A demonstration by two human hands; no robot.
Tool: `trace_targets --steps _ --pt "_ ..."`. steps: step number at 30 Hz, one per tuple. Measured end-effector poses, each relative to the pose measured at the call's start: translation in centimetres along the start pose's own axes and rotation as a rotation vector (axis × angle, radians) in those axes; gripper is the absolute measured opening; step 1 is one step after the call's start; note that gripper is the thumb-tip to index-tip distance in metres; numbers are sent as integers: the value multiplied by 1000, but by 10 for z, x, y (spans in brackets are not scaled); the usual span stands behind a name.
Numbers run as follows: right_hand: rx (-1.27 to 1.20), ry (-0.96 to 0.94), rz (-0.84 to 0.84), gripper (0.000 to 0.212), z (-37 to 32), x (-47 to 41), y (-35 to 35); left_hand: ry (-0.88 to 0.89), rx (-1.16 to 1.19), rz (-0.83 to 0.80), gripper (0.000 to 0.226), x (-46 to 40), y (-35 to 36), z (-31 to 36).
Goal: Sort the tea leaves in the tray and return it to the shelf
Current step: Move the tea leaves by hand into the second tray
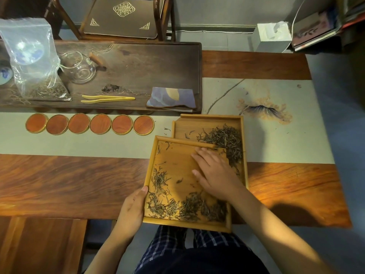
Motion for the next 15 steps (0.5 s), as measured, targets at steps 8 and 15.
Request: trace_targets --steps 8,15 --pt "-91 88 82 50 45 23 -11 -12 -48 65 41 1 -12 -1" --pt "-261 93 89 57 35 18 -5 -13 -41 118 40 5 -29 -3"
Point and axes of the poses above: each hand's wrist, its own x-axis away from the middle knuckle, its own y-axis out of the palm, z = x × y, the point moved 4 cm from there along -x, towards the middle knuckle, and after that the axes turned 3 degrees about -z, right-handed, at the moved point
